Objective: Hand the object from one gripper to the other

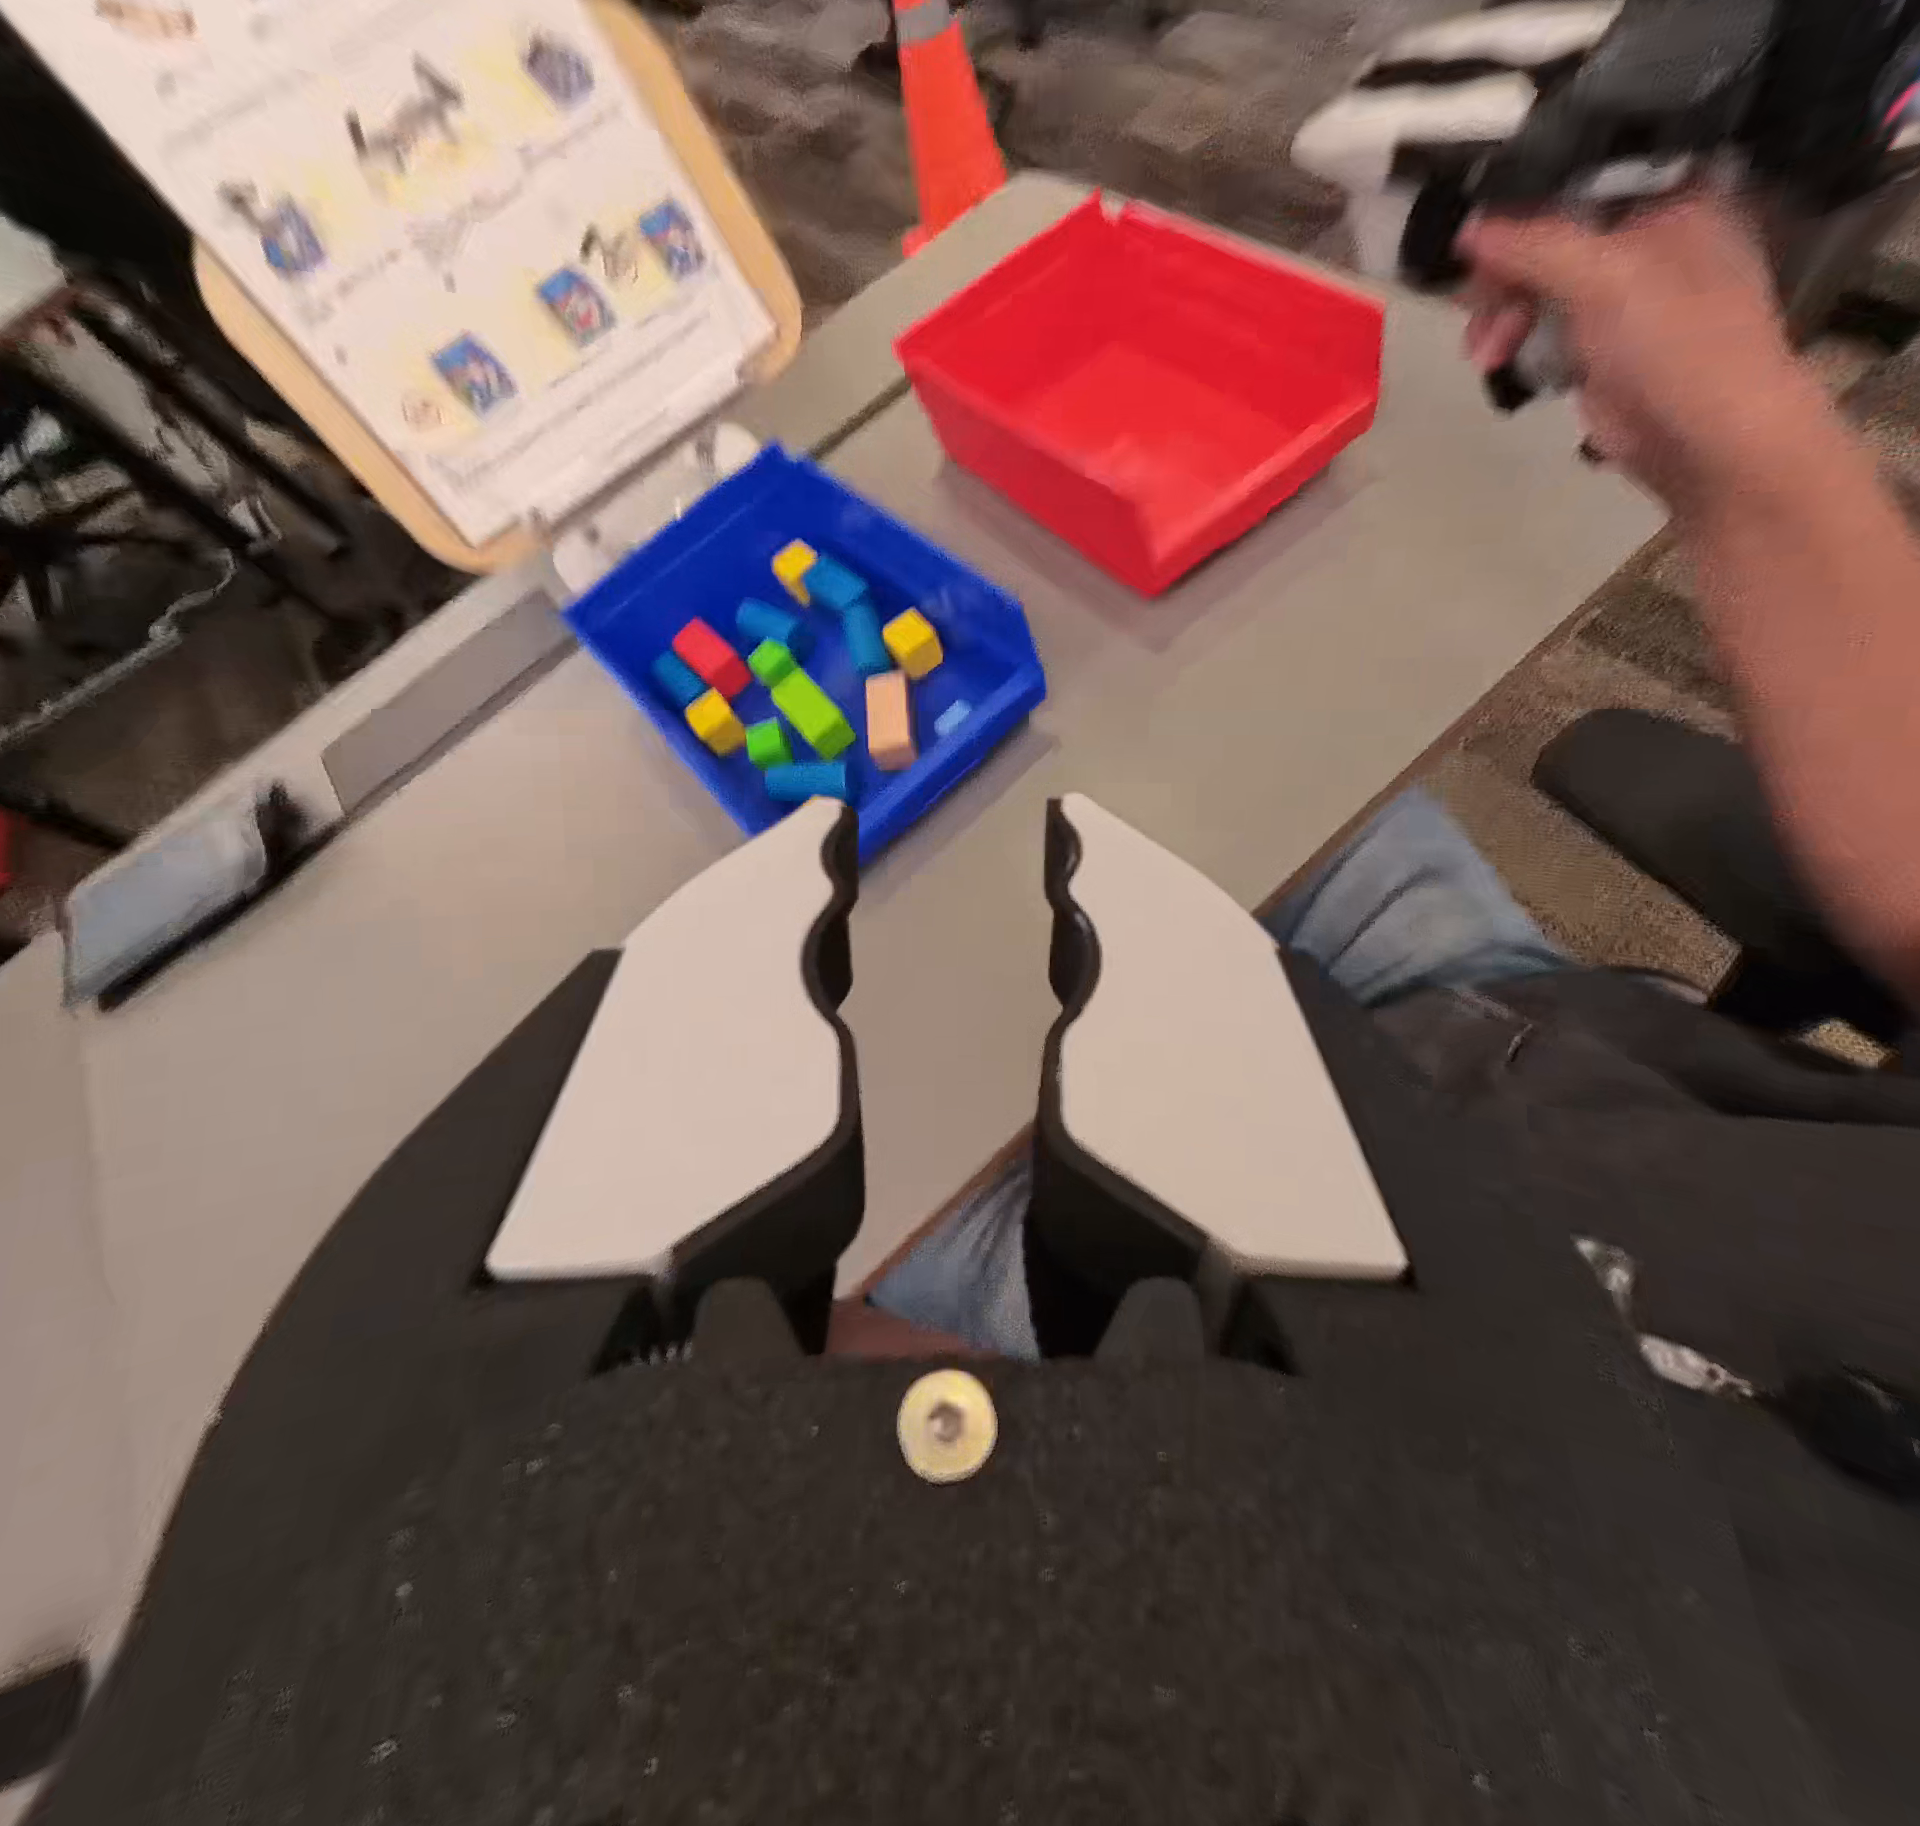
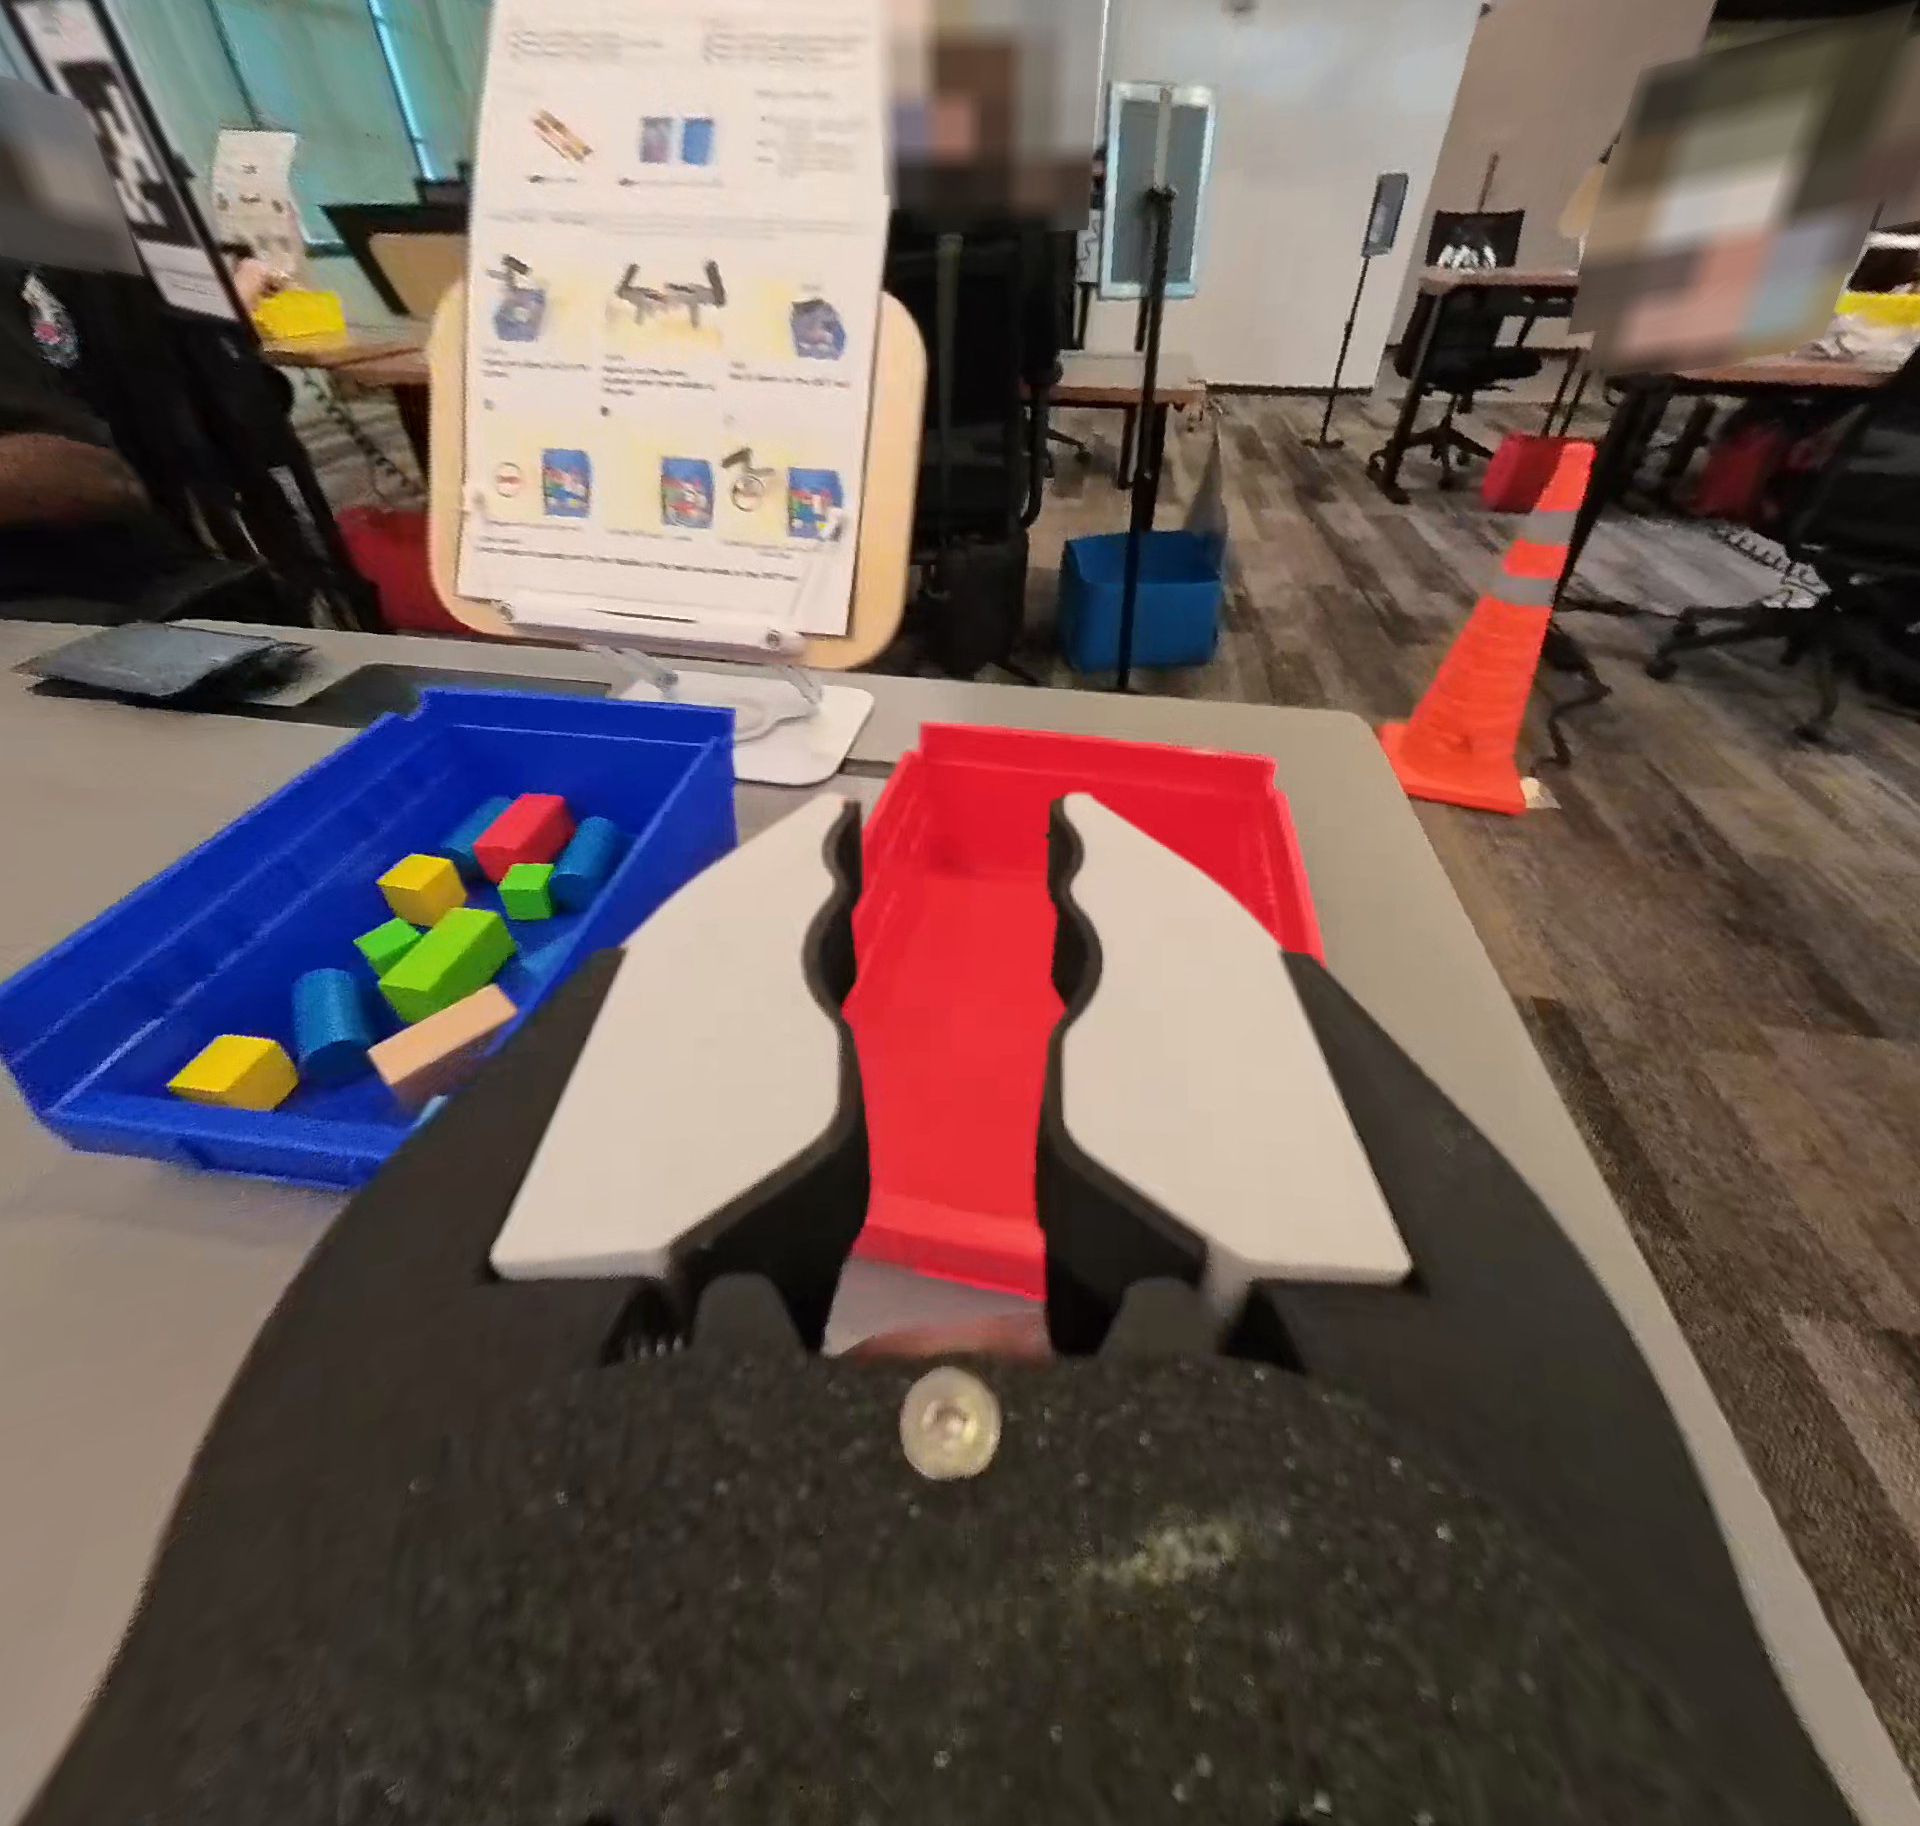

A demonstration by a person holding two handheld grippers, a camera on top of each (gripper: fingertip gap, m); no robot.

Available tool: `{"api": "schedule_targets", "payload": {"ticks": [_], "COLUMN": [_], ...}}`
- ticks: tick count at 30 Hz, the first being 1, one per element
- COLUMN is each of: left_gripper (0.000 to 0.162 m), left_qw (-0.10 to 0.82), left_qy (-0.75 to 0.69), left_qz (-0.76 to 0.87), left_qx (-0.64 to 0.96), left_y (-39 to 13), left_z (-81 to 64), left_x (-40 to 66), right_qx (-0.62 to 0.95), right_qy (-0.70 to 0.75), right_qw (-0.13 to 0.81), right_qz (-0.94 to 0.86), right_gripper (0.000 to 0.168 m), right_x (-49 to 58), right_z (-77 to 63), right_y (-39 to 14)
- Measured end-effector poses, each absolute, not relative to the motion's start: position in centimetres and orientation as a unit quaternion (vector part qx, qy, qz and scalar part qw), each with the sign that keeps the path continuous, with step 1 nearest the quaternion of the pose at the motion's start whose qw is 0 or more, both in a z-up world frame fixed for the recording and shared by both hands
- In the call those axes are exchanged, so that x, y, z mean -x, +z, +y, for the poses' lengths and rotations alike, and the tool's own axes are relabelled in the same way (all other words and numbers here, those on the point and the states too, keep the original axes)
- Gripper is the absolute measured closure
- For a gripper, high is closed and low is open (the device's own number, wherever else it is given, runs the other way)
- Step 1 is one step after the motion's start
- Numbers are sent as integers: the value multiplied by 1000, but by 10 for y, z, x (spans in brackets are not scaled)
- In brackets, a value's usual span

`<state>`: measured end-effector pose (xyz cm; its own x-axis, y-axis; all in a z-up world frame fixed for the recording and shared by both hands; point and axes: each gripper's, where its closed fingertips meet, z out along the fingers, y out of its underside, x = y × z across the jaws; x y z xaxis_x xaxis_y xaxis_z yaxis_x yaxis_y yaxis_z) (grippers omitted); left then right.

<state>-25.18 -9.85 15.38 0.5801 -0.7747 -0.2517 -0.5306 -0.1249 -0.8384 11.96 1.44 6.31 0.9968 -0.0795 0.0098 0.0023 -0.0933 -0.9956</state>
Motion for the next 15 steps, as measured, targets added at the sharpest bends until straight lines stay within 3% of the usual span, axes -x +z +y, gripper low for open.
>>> {"api": "schedule_targets", "payload": {"ticks": [4, 8, 11, 15], "left_gripper": [127, 119, 106, 100], "left_qw": [566, 578, 583, 549], "left_qy": [-113, -163, -179, -157], "left_qz": [430, 412, 358, 265], "left_qx": [694, 686, 707, 777], "left_y": [222, 229, 188, 58], "left_z": [-58, 10, 82, 151], "left_x": [224, 173, 154, 183], "right_qx": [727, 753, 776, 813], "right_qy": [12, 105, 167, 129], "right_qw": [686, 648, 607, 568], "right_qz": [-13, -40, -21, -3], "right_gripper": [135, 127, 124, 118], "right_x": [-68, -10, 24, 43], "right_z": [21, 46, 67, 92], "right_y": [73, 39, -1, -65]}}
